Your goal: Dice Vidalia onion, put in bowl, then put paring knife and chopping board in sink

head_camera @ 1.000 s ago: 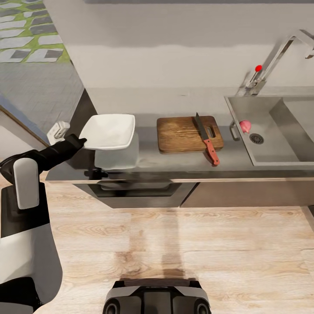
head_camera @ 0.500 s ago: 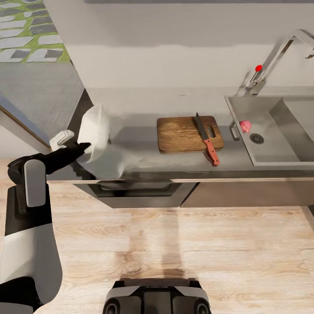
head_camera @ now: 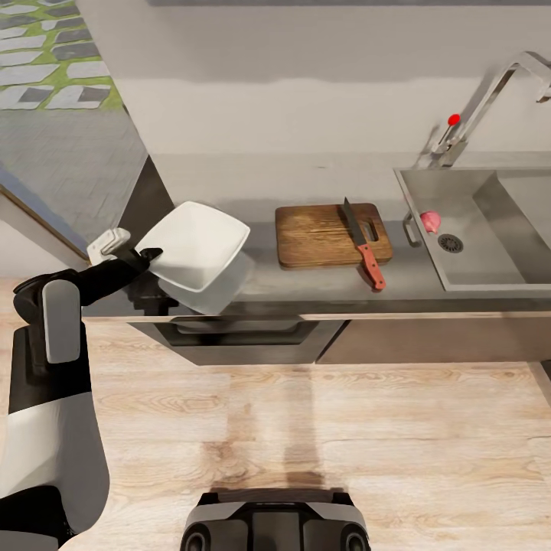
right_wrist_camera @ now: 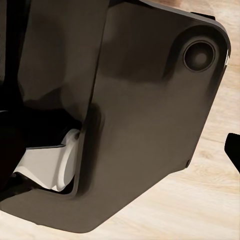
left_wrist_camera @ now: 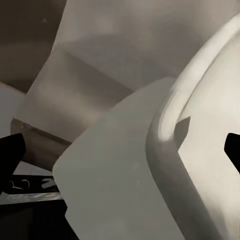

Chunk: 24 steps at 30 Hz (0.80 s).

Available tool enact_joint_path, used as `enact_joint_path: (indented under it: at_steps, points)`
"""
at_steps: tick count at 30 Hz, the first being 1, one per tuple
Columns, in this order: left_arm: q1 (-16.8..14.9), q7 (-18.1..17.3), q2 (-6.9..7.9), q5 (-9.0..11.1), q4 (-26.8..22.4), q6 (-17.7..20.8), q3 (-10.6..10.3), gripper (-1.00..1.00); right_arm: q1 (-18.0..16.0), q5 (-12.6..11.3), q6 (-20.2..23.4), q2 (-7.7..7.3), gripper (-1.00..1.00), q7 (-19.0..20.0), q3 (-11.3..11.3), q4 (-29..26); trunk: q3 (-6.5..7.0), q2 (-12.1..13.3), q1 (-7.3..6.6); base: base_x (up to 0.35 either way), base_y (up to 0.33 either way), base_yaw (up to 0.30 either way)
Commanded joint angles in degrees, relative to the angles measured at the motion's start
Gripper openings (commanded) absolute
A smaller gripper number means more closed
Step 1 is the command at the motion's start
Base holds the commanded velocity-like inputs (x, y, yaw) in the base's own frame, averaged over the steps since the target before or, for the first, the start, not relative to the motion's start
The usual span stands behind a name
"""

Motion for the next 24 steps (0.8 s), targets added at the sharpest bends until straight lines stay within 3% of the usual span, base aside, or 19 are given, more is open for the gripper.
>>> enact_joint_path:
  at_steps: [1,17,24]
  points:
    - [-0.04,0.53,0.01,0.61,-0.05,0.23,0.03,1.00,-0.04,0.03,-0.21,0.00,1.00,0.11,0.01,0.07,-0.07,-0.09,0.03,0.000,0.000,0.000]
    - [-0.01,0.45,0.36,0.67,-0.49,0.46,0.60,1.00,-0.04,0.00,-0.21,0.08,1.00,0.11,0.01,0.09,-0.07,-0.09,0.03,0.000,0.000,0.000]
    - [-0.01,0.44,2.63,0.76,-0.59,0.70,0.94,1.00,-0.04,-0.01,-0.20,0.09,1.00,0.11,0.01,0.09,-0.07,-0.09,0.03,0.000,0.000,0.000]
